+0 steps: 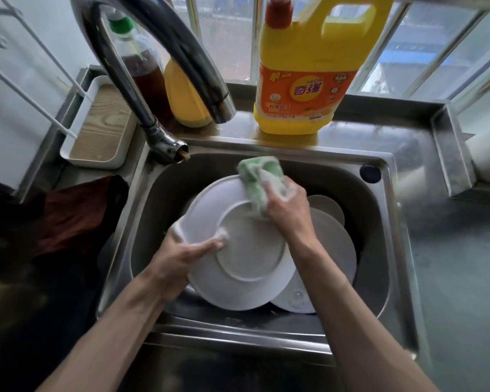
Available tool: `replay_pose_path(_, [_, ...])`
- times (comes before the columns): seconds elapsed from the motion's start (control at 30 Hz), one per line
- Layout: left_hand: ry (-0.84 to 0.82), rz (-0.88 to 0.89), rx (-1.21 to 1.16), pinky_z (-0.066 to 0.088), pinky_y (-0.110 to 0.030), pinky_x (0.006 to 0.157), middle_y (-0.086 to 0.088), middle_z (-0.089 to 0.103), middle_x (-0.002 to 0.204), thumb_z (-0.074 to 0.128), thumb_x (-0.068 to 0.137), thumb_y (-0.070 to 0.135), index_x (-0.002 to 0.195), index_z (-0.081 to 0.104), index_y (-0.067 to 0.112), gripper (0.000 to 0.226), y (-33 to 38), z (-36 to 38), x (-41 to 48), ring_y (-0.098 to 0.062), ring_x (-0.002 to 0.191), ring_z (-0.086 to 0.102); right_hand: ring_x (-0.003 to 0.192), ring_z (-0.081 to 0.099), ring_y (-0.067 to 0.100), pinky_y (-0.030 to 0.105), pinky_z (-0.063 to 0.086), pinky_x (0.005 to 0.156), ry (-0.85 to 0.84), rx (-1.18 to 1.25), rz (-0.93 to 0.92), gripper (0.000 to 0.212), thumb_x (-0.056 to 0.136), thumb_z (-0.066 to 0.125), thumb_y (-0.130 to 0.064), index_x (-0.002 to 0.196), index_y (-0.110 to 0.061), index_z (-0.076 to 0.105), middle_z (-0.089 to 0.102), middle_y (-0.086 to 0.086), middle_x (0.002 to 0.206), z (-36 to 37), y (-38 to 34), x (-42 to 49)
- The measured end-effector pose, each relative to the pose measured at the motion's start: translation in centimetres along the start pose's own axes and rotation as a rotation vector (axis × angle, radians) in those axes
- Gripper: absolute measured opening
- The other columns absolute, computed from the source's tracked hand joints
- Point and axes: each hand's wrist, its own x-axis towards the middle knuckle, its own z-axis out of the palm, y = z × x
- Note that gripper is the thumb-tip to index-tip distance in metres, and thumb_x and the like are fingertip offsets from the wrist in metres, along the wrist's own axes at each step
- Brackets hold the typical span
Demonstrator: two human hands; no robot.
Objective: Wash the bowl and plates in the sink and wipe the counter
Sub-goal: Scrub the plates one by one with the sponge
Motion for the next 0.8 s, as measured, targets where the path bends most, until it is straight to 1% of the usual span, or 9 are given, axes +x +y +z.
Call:
replay_pose_path(0.1, [0.060, 0.019, -0.109, 0.061, -0.032, 0.068, -0.016, 0.077, 0.106, 0.075, 0.076, 0.001, 0.116, 0.073, 0.006, 0.041, -0.4, -0.4, -0.5, -0.025, 0.091, 0.075, 0.094, 0.075, 0.021, 0.043, 0.061, 0.090, 0.000, 0.299, 0.277, 0.039, 0.095, 0.069, -0.052, 0.110, -0.017, 0.075, 0.079, 0.002, 0.098, -1.0, 1.7, -0.8])
replay_pose_path(0.17, [0.091, 0.008, -0.138, 0.061, -0.033, 0.069, -0.016, 0.077, 0.109, 0.074, 0.077, 0.002, 0.118, 0.072, 0.006, 0.042, -0.8, -0.3, -0.8, -0.025, 0.094, 0.076, 0.092, 0.075, 0.020, 0.037, 0.061, 0.084, -0.040, 0.385, 0.339, 0.038, 0.095, 0.070, -0.050, 0.109, -0.016, 0.074, 0.079, 0.003, 0.098, -1.1, 2.2, -1.5])
replay_pose_path(0.3, [0.051, -0.048, -0.072, 0.062, -0.034, 0.072, -0.018, 0.076, 0.112, 0.084, 0.075, -0.001, 0.120, 0.072, 0.008, 0.048, -1.4, -0.3, -1.5, -0.028, 0.100, 0.075, 0.078, 0.072, 0.013, 0.022, 0.054, 0.062, -0.049, 0.300, 0.156, 0.025, 0.096, 0.071, -0.040, 0.105, -0.017, 0.074, 0.077, -0.001, 0.090, -1.8, 0.9, -0.6])
replay_pose_path(0.4, [-0.010, -0.097, 0.016, 0.062, -0.037, 0.071, -0.020, 0.076, 0.110, 0.083, 0.068, 0.007, 0.116, 0.074, 0.009, 0.049, 0.0, -1.0, -0.8, -0.030, 0.096, 0.076, 0.075, 0.069, 0.007, 0.033, 0.054, 0.065, -0.193, 0.110, -0.081, 0.025, 0.096, 0.073, -0.037, 0.101, -0.013, 0.077, 0.078, 0.001, 0.088, -2.2, -1.0, 0.8])
replay_pose_path(0.5, [-0.128, -0.146, 0.100, 0.063, -0.042, 0.076, -0.021, 0.075, 0.112, 0.085, 0.067, 0.008, 0.119, 0.072, 0.009, 0.053, 1.5, -1.5, 0.5, -0.034, 0.101, 0.074, 0.076, 0.070, 0.004, 0.029, 0.055, 0.069, -0.375, -0.025, -0.169, 0.031, 0.092, 0.075, -0.047, 0.103, -0.018, 0.078, 0.078, -0.005, 0.088, -1.4, -2.3, 1.2])
replay_pose_path(0.57, [-0.148, -0.158, 0.147, 0.062, -0.039, 0.075, -0.020, 0.075, 0.111, 0.086, 0.066, 0.008, 0.120, 0.070, 0.008, 0.056, 1.9, -1.4, 0.9, -0.033, 0.100, 0.075, 0.082, 0.072, 0.008, 0.034, 0.058, 0.076, -0.412, -0.088, -0.190, 0.039, 0.088, 0.073, -0.059, 0.103, -0.023, 0.076, 0.078, -0.006, 0.090, -0.3, -2.0, 1.1])
replay_pose_path(0.63, [-0.099, -0.155, 0.164, 0.062, -0.038, 0.073, -0.020, 0.076, 0.110, 0.089, 0.062, 0.011, 0.119, 0.070, 0.009, 0.060, 1.5, -1.2, 0.8, -0.032, 0.097, 0.075, 0.090, 0.074, 0.014, 0.039, 0.060, 0.083, -0.348, -0.105, -0.158, 0.047, 0.082, 0.068, -0.067, 0.105, -0.027, 0.075, 0.078, -0.007, 0.093, 0.5, -1.2, 1.1])
replay_pose_path(0.73, [-0.023, -0.118, 0.068, 0.062, -0.039, 0.074, -0.022, 0.075, 0.112, 0.094, 0.059, 0.017, 0.121, 0.071, 0.006, 0.067, 0.4, -1.4, 0.2, -0.033, 0.097, 0.075, 0.094, 0.074, 0.020, 0.040, 0.059, 0.083, -0.122, 0.024, 0.007, 0.044, 0.088, 0.068, -0.059, 0.110, -0.022, 0.076, 0.078, -0.003, 0.094, 0.2, 0.5, 1.1])
replay_pose_path(0.8, [0.042, -0.054, -0.037, 0.061, -0.034, 0.070, -0.019, 0.076, 0.109, 0.091, 0.069, 0.007, 0.116, 0.074, 0.006, 0.050, -0.1, -1.4, -0.2, -0.026, 0.092, 0.076, 0.095, 0.075, 0.024, 0.037, 0.059, 0.080, -0.022, 0.193, 0.180, 0.041, 0.093, 0.069, -0.052, 0.109, -0.016, 0.076, 0.078, 0.002, 0.095, -0.4, 2.0, 0.5])
